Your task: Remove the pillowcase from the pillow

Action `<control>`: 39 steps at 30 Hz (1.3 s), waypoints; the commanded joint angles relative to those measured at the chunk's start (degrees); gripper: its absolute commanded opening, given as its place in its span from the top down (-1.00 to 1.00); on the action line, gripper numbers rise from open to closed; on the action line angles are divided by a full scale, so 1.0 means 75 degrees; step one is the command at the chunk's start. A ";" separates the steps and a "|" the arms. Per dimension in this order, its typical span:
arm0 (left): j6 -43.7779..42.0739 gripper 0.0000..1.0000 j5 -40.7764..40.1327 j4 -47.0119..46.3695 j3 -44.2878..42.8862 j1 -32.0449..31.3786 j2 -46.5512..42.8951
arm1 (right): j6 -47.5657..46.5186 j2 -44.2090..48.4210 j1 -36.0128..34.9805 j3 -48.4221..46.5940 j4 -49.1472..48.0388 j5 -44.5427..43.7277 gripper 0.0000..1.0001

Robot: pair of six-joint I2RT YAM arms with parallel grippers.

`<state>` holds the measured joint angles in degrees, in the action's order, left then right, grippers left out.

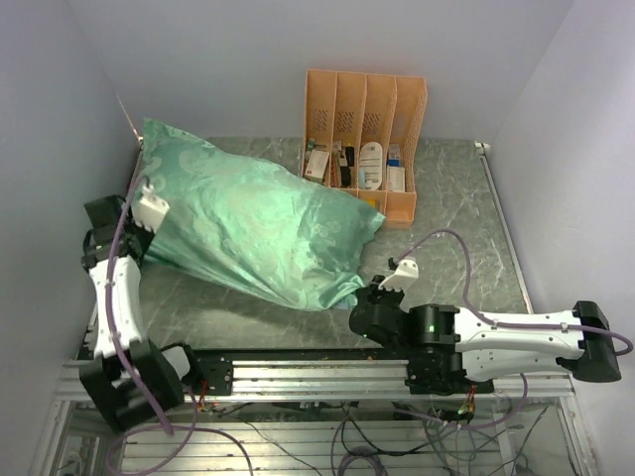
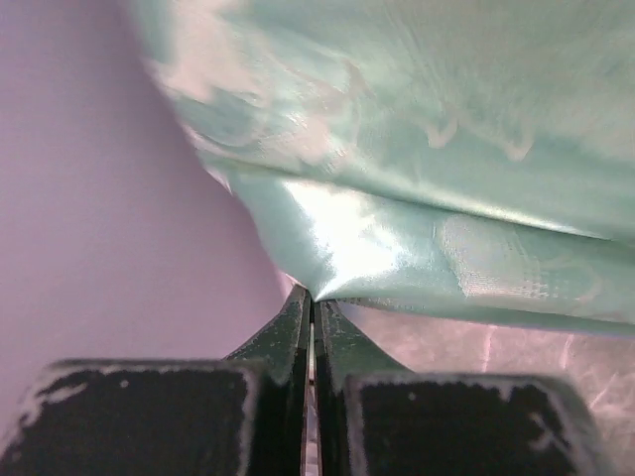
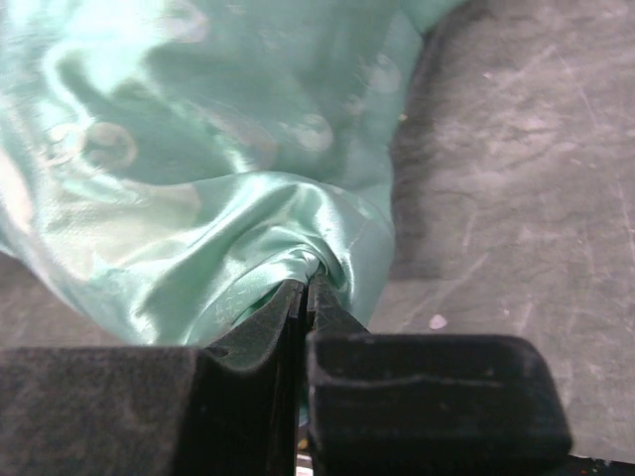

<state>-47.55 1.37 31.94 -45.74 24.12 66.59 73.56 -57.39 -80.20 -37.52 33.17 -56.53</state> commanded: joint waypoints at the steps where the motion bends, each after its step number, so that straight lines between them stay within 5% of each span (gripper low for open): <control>1: 0.1058 0.86 0.0628 0.1405 -0.1779 0.0023 -0.1492 | -0.0988 0.0076 -0.0334 -0.0927 -0.0189 -0.0496 1.00; 7: 0.2130 0.86 0.0472 0.2384 -0.4276 0.0032 -0.1821 | -0.1343 -0.0136 -0.1765 -0.2515 0.0525 -0.1599 1.00; 16: 0.2793 0.86 -0.0282 0.2107 -0.6787 0.0022 -0.1917 | -0.0912 -0.0595 -0.3911 -0.4924 0.2305 -0.3357 1.00; 23: 0.2812 0.86 -0.0479 0.2085 -0.8411 0.0019 -0.1331 | -0.3102 -0.0266 -0.4175 -0.5403 0.0608 -0.3984 1.00; 25: 0.2891 0.86 -0.0515 0.1886 -0.8506 0.0019 -0.1152 | -0.3793 0.0123 -0.4169 -0.5290 -0.0245 -0.4161 1.00; 30: 0.3274 0.86 -0.0436 0.1608 -0.8578 0.0020 -0.0457 | -0.8965 0.1156 -0.3958 -0.4027 -0.5593 -0.4375 1.00; 32: 0.3360 0.86 -0.0050 0.1744 -0.8332 0.0022 -0.0178 | -0.9217 0.1455 -0.3339 -0.3833 -0.5618 -0.4054 1.00; 35: 0.3400 0.86 0.0369 0.1726 -0.7462 -0.0096 0.0145 | -0.7587 0.1752 -0.2336 -0.3705 -0.3867 -0.3745 1.00; 39: 0.3126 0.86 -0.0941 0.1136 -0.5622 -0.1531 0.0438 | -0.7349 0.1849 -0.1024 -0.2533 -0.3684 -0.2893 1.00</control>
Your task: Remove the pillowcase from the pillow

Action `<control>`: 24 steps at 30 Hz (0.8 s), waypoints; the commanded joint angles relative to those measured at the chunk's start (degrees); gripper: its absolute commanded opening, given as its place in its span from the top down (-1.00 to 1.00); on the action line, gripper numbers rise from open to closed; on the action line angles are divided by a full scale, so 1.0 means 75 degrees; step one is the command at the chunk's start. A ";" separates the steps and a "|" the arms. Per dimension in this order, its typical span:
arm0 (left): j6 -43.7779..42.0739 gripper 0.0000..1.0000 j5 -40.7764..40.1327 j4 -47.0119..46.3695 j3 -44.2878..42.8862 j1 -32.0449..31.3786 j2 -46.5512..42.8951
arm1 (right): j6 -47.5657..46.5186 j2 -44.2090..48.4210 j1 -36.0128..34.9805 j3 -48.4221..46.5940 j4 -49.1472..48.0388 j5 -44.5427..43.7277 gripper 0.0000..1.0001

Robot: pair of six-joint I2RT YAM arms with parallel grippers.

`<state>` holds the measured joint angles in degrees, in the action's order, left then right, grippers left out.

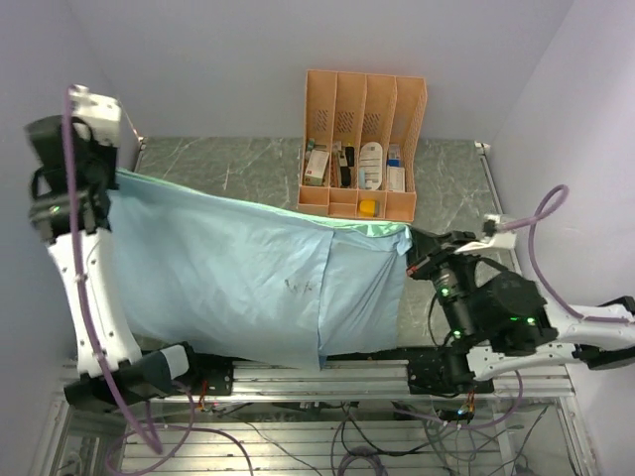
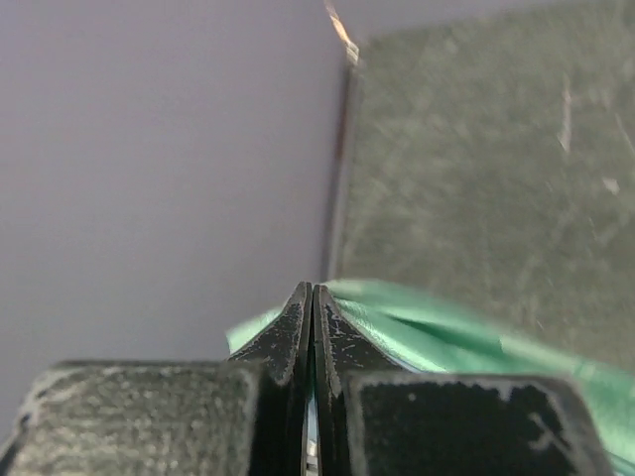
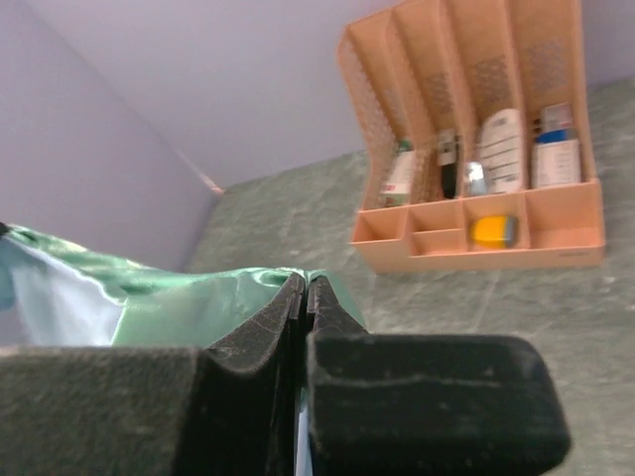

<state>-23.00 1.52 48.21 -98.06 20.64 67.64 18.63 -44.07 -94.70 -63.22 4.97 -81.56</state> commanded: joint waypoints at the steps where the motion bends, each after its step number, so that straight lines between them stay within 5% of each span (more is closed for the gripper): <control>1: -0.0200 0.86 -0.1266 -0.1301 0.1772 -0.1395 0.0342 | 0.0038 -0.0023 0.1476 0.1136 0.0075 0.0963 1.00; 5: 0.0127 0.86 -0.1565 -0.1934 0.2574 -0.1773 0.0766 | 0.1149 -0.1277 0.4847 0.1223 0.1182 0.4296 1.00; 8: 0.0139 0.86 -0.1884 -0.2244 0.2741 -0.1887 0.1177 | 0.1380 -0.2048 0.7097 0.1447 0.0803 0.6618 1.00; 18: -0.0254 0.85 -0.3064 -0.3630 0.3043 -0.1917 0.1923 | 0.1086 -0.3892 0.9064 0.0924 -0.0489 0.8317 0.99; 19: -0.0229 0.75 -0.2968 -0.3503 0.2963 -0.1942 0.1962 | 0.1029 -0.4088 0.9118 0.0709 -0.0448 0.8315 0.85; 22: -0.0220 -0.03 -0.2566 -0.2920 0.2801 -0.2096 0.1928 | 0.0905 -0.4740 0.9274 -0.0345 0.0050 0.8311 0.23; 24: -0.0259 -0.29 -0.2229 -0.2396 0.2680 -0.2266 0.1835 | 0.0853 -0.5116 0.9308 -0.0967 0.0534 0.8129 -0.10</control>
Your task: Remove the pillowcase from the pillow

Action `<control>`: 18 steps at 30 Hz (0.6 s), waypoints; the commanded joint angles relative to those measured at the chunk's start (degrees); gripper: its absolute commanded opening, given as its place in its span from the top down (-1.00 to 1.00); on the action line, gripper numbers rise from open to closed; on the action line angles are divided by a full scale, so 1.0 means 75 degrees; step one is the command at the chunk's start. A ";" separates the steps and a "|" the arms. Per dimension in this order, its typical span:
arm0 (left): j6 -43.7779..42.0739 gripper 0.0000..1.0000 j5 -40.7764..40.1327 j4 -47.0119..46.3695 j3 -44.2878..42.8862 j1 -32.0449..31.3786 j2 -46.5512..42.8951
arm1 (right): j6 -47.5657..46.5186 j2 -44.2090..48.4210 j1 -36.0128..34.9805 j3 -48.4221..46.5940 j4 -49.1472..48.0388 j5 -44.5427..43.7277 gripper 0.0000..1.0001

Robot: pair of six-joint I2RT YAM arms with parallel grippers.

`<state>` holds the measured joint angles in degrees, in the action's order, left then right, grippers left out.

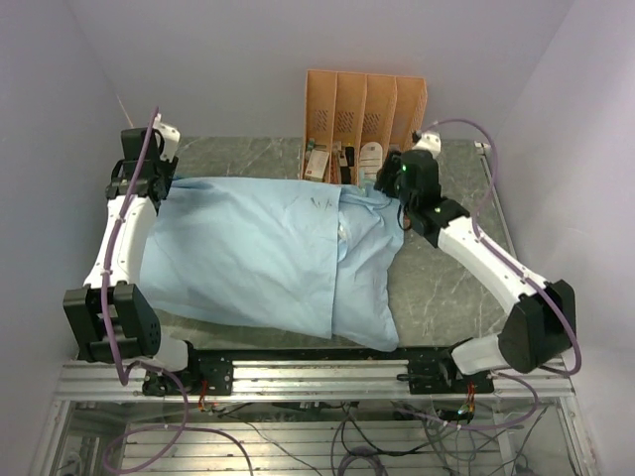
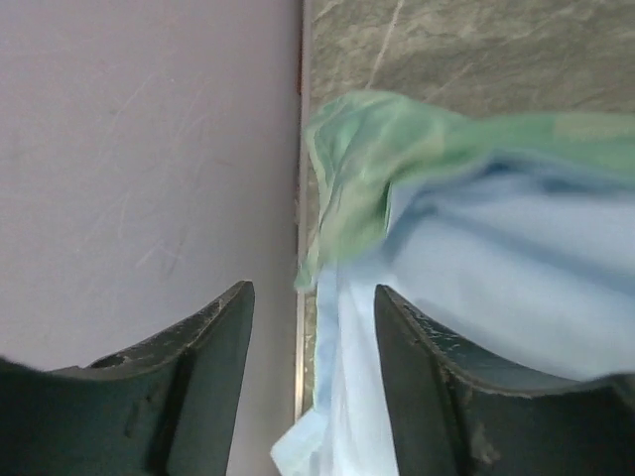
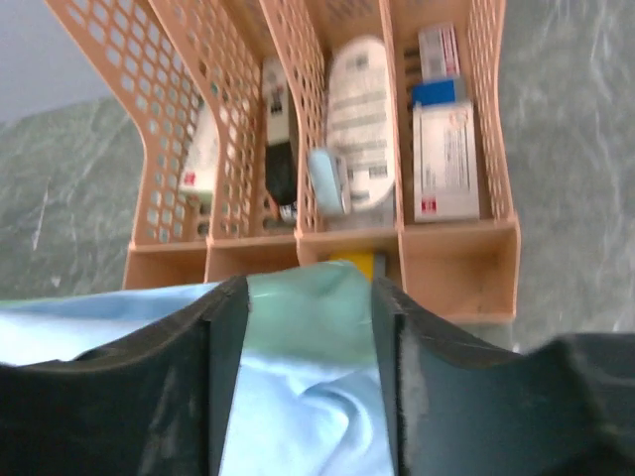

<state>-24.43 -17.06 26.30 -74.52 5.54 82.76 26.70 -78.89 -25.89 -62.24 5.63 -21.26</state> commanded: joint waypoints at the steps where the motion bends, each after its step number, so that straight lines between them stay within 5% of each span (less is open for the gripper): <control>1: -0.0081 -0.34 0.0495 0.0796 -0.0568 -0.0337 -0.0264 | -0.0210 -0.0532 0.0135 -0.1337 0.0682 -0.0020 -0.22; 8: -0.0322 -0.81 0.2591 0.2600 -0.0914 -0.1337 -0.1040 | 0.0726 0.0892 0.0135 -0.0273 0.0907 0.0309 -0.76; 12: -0.0282 -0.86 0.2834 0.2977 -0.0631 -0.2212 -0.1215 | 0.1403 0.1841 -0.0084 0.1304 0.0488 0.1776 -0.94; 18: -0.0149 -0.62 0.2565 0.2610 0.0731 -0.3399 -0.1429 | 0.1698 0.2019 -0.2382 0.1892 0.0891 0.0733 -0.96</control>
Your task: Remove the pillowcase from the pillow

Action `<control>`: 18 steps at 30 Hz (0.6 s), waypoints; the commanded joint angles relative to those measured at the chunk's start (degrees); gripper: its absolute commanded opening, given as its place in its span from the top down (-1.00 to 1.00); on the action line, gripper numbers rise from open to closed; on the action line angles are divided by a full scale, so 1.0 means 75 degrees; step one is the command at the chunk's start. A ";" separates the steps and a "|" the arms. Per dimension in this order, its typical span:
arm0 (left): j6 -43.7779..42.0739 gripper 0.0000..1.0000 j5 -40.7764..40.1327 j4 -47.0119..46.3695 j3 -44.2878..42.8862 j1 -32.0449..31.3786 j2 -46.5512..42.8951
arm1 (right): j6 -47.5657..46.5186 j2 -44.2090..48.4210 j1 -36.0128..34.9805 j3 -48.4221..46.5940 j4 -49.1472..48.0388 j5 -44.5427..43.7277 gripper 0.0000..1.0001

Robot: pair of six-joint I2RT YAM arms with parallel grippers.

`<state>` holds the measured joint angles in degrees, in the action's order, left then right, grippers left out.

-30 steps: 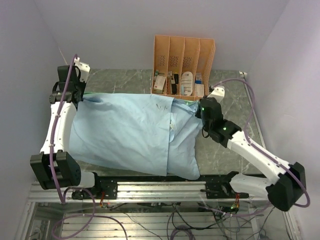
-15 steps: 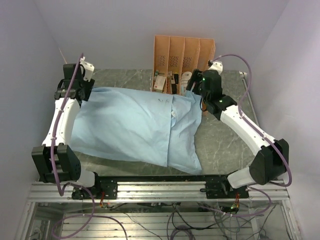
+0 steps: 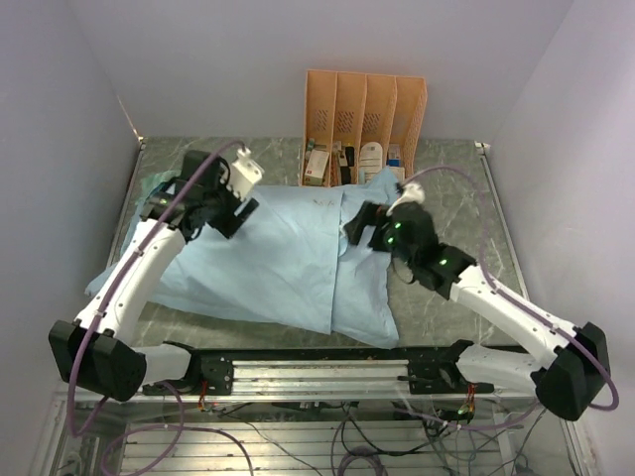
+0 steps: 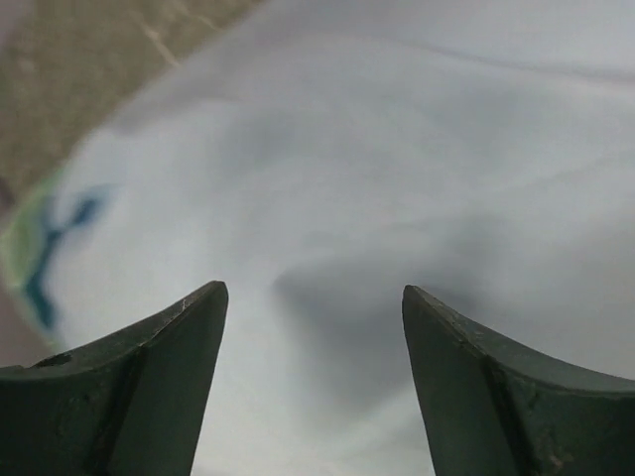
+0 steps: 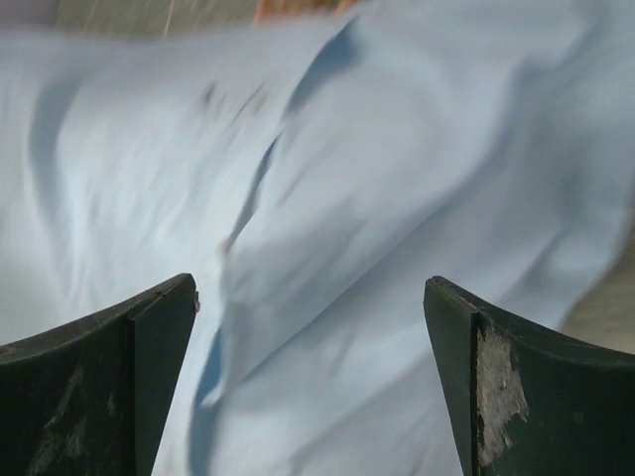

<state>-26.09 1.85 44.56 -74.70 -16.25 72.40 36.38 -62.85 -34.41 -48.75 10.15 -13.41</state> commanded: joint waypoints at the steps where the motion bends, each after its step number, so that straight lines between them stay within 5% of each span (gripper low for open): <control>1: 0.0049 -0.52 -0.0172 0.0027 0.0997 -0.0583 -0.0070 | 0.0497 -0.0165 -0.1556 0.0132 0.0374 -0.0552 -0.96; 10: -0.0153 0.75 -0.2473 -0.0900 0.2302 -0.0621 -0.0364 | 0.0878 -0.0448 -0.2031 0.0579 0.0354 -0.1833 -0.66; 18: -0.0189 0.86 -0.2532 -0.0589 0.2731 -0.0622 -0.1460 | 0.0616 -0.1118 -0.2095 -0.0289 0.0216 -0.1691 -0.53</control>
<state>-27.22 -12.53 36.75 -54.96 -21.34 64.05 41.65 -69.65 -49.67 -47.31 12.51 -25.12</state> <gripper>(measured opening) 0.078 0.773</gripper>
